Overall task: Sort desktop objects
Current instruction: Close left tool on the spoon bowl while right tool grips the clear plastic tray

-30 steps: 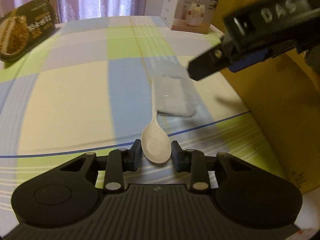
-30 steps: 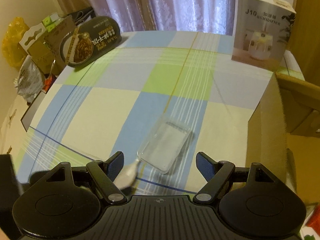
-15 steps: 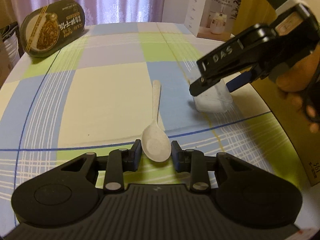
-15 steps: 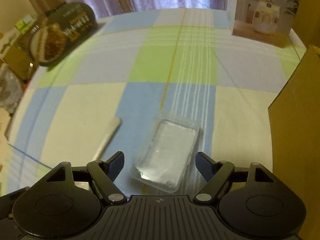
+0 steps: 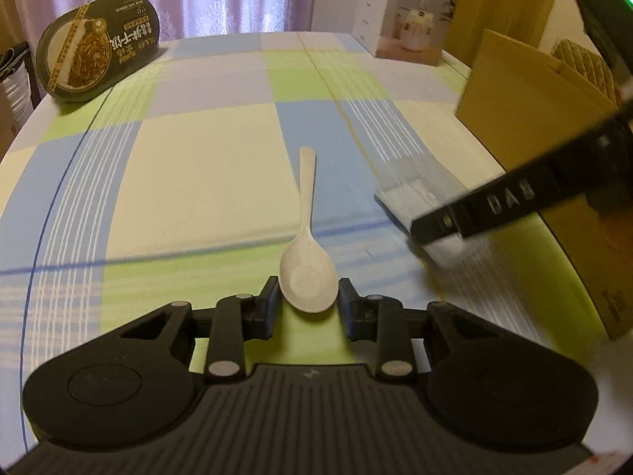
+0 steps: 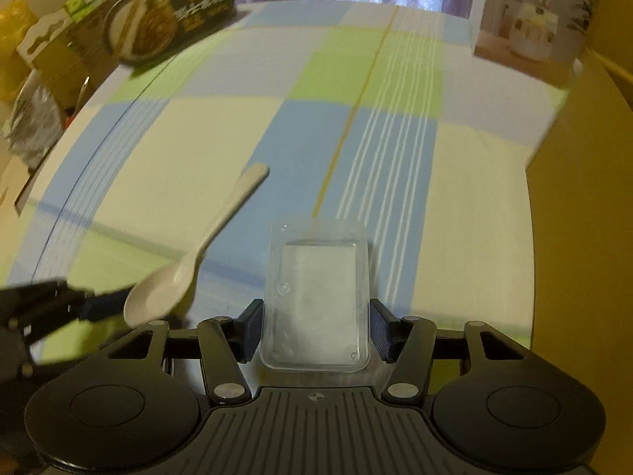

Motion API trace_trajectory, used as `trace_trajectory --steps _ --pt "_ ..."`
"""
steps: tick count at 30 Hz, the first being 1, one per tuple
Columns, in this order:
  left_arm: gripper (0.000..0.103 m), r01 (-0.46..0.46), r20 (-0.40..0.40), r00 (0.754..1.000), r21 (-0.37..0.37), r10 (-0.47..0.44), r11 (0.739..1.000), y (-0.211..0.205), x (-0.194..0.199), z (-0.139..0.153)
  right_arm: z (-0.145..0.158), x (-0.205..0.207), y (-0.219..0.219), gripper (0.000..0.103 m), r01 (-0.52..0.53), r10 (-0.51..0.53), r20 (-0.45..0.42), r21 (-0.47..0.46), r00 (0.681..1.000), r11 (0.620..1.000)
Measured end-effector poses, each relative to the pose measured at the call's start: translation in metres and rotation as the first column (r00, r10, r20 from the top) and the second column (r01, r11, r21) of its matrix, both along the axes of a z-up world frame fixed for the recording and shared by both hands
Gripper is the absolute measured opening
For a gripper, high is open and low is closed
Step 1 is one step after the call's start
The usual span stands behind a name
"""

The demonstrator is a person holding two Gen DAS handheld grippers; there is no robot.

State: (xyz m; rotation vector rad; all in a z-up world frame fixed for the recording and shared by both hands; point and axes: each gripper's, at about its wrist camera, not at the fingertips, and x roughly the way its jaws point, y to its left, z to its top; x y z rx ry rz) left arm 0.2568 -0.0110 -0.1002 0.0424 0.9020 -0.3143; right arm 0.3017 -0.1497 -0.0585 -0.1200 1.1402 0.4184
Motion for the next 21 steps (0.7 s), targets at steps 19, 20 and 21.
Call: trace_trajectory --steps 19,20,21 --pt "0.039 0.060 0.072 0.995 0.060 -0.064 0.996 -0.052 -0.142 0.014 0.001 -0.201 -0.067 0.052 -0.017 0.015 0.097 0.015 0.995 1.000" --pt "0.040 0.058 0.075 0.995 0.062 -0.063 0.996 -0.053 -0.142 0.013 0.000 -0.203 -0.068 0.052 -0.014 0.012 0.105 0.018 0.994 1.000" --pt "0.040 0.055 0.081 0.995 0.064 -0.060 0.996 -0.053 -0.141 0.012 -0.001 -0.206 -0.070 0.052 -0.009 0.006 0.114 0.025 0.993 1.000"
